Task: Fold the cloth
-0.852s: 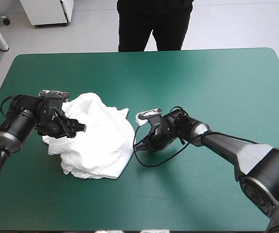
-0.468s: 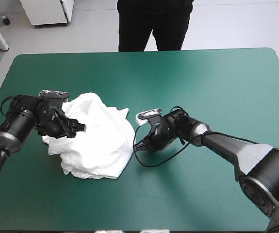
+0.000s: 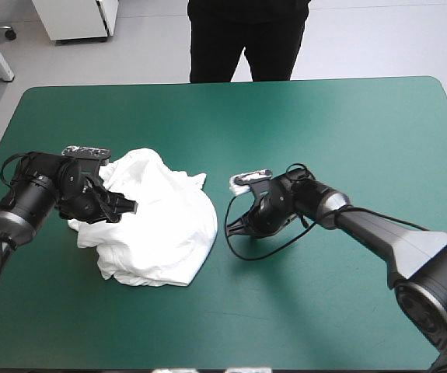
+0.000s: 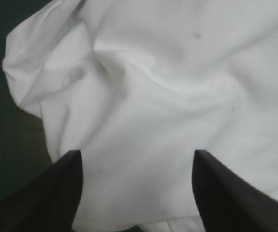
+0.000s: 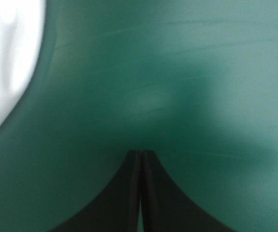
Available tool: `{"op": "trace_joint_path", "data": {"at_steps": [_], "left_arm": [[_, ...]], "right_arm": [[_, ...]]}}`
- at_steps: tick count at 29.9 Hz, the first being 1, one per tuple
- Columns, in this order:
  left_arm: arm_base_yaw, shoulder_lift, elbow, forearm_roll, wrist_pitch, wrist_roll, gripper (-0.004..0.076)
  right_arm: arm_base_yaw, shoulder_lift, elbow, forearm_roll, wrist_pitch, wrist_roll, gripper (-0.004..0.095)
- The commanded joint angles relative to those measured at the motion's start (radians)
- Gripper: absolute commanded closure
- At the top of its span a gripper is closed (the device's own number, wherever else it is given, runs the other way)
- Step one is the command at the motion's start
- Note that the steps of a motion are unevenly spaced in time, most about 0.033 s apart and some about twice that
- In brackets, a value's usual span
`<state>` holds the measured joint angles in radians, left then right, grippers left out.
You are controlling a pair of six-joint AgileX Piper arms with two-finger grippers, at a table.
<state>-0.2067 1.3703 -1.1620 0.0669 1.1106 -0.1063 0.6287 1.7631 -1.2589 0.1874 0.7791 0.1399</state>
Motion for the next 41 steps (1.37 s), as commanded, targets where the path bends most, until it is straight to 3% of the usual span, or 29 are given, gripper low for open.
{"op": "trace_joint_path", "data": {"at_steps": [1,8,20,26,32,41], "left_arm": [[-0.001,-0.029,-0.032,0.003,-0.007,-0.010,0.0248],[-0.001,-0.029,-0.032,0.003,-0.001,-0.010,0.0248],[-0.001,-0.029,-0.032,0.003,0.001,-0.010,0.0248],[-0.001,-0.027,-0.032,-0.033,0.028,0.049,0.0248],[-0.001,-0.004,-0.035,-0.093,-0.024,0.099,0.0247],[-0.001,0.132,-0.124,-0.128,-0.029,0.203,0.0159]], "right_arm": [[-0.084,-0.115,-0.022,-0.002,0.011,-0.022,0.0908],[-0.227,-0.275,-0.022,-0.026,0.126,-0.107,0.0908],[-0.310,-0.614,-0.022,-0.305,0.470,-0.048,0.0908],[-0.313,-0.769,-0.022,-0.387,0.467,0.078,0.0908],[-0.313,-0.796,-0.022,-0.382,0.469,0.085,0.0908],[-0.313,-0.767,-0.022,-0.344,0.469,0.092,0.0908]]}}
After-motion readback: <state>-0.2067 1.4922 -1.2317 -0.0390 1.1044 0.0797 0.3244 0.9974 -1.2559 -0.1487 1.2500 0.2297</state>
